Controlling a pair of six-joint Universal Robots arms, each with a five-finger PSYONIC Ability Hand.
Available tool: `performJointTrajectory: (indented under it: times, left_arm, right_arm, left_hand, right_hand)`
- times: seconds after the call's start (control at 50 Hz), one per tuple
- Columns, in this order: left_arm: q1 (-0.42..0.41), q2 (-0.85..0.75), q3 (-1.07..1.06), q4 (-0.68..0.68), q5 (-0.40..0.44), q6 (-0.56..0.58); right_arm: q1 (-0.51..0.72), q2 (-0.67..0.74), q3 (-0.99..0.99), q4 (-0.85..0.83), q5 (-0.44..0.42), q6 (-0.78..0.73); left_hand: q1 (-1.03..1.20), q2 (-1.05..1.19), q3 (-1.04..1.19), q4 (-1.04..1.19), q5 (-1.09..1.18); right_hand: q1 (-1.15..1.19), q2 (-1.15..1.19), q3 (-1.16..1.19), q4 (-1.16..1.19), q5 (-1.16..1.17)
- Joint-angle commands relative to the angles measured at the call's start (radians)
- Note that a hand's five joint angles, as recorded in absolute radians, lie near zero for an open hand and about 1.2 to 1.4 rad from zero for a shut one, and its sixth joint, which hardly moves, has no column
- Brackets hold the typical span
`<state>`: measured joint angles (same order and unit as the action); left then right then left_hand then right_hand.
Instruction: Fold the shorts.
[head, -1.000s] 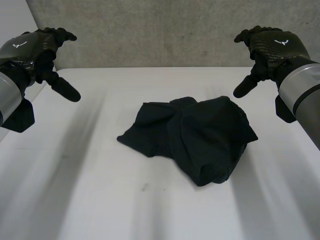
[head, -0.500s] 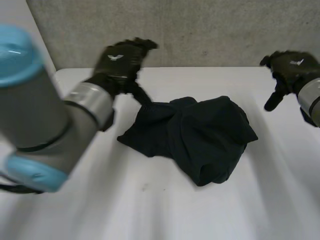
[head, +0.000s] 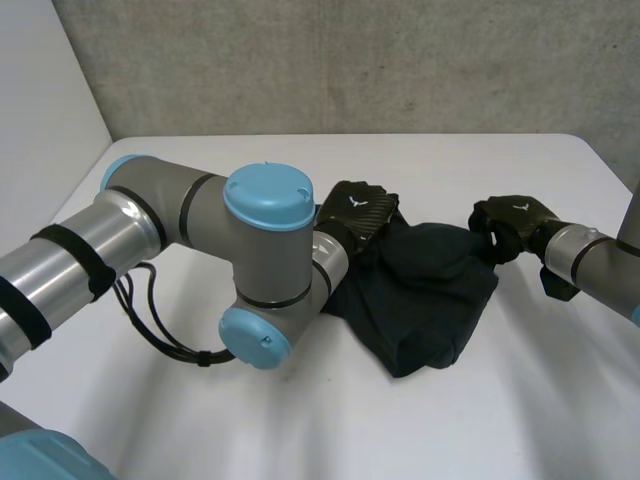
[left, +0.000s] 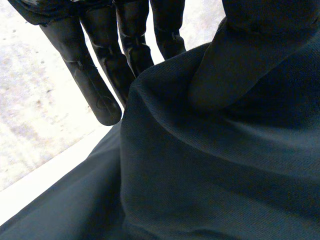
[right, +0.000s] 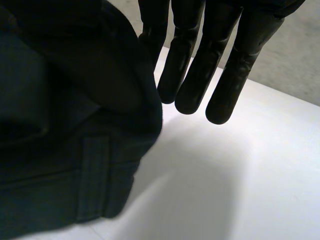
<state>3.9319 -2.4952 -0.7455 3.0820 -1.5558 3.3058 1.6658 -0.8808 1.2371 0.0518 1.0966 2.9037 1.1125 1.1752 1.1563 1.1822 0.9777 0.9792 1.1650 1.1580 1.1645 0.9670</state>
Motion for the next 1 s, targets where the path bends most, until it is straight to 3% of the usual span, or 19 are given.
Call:
performJointTrajectory:
  times: [0.02,0.12,0.26,0.36,0.46,0.5,0.52,0.54,0.66,0.82,1.0]
  left_arm:
    - [0.046,0.074,-0.051,-0.029,-0.115,0.014]
    - [0.153,0.176,-0.158,-0.045,-0.116,0.049]
    - [0.257,0.226,-0.27,-0.052,-0.107,0.161]
    - [0.303,0.237,-0.327,-0.071,-0.06,0.27]
    - [0.342,0.286,-0.359,-0.108,-0.056,0.276]
    - [0.348,0.317,-0.376,-0.121,-0.059,0.271]
    - [0.349,0.352,-0.397,-0.131,-0.064,0.258]
    - [0.349,0.372,-0.409,-0.132,-0.066,0.247]
    - [0.345,0.547,-0.506,-0.132,-0.07,0.098]
    - [0.31,0.748,-0.655,-0.135,-0.087,-0.123]
    - [0.204,0.771,-0.695,-0.137,-0.19,-0.204]
  right_arm:
    - [0.074,-0.154,0.105,-0.004,-0.075,-0.003]
    - [0.198,-0.265,0.191,0.0,-0.067,0.005]
    - [0.426,-0.271,0.226,-0.001,-0.011,0.006]
    - [0.572,-0.21,0.168,0.0,0.151,0.002]
    - [0.583,-0.184,0.093,0.01,0.293,0.008]
    - [0.58,-0.193,0.088,0.01,0.315,0.011]
    - [0.583,-0.205,0.093,0.01,0.322,0.017]
    - [0.583,-0.211,0.096,0.01,0.322,0.022]
    - [0.565,-0.317,0.143,0.02,0.327,0.063]
    - [0.529,-0.466,0.205,0.03,0.33,0.143]
    - [0.514,-0.483,0.222,0.031,0.333,0.16]
  left_hand:
    - [0.284,0.221,0.24,0.214,0.244]
    - [0.284,0.221,0.24,0.214,0.244]
    - [0.17,0.107,0.126,0.1,0.13]
    - [-0.138,-0.201,-0.182,-0.208,-0.178]
    - [-0.379,-0.442,-0.423,-0.449,-0.419]
    - [-0.487,-0.55,-0.531,-0.557,-0.527]
    - [-0.555,-0.618,-0.599,-0.624,-0.595]
    - [-0.576,-0.639,-0.62,-0.645,-0.616]
    - [-0.726,-0.788,-0.769,-0.795,-0.765]
    - [-0.837,-0.9,-0.881,-0.907,-0.877]
    - [-0.87,-0.932,-0.913,-0.939,-0.909]
  right_hand:
    - [0.417,0.231,0.238,0.232,0.255]
    - [0.417,0.231,0.238,0.232,0.255]
    - [0.417,0.231,0.238,0.232,0.255]
    - [0.417,0.231,0.238,0.232,0.255]
    - [0.412,0.227,0.233,0.227,0.25]
    - [0.12,-0.066,-0.059,-0.065,-0.042]
    - [-0.152,-0.337,-0.33,-0.337,-0.314]
    - [-0.25,-0.436,-0.429,-0.436,-0.413]
    - [-0.571,-0.757,-0.75,-0.756,-0.733]
    - [-0.63,-0.816,-0.809,-0.815,-0.792]
    - [-0.662,-0.848,-0.841,-0.848,-0.825]
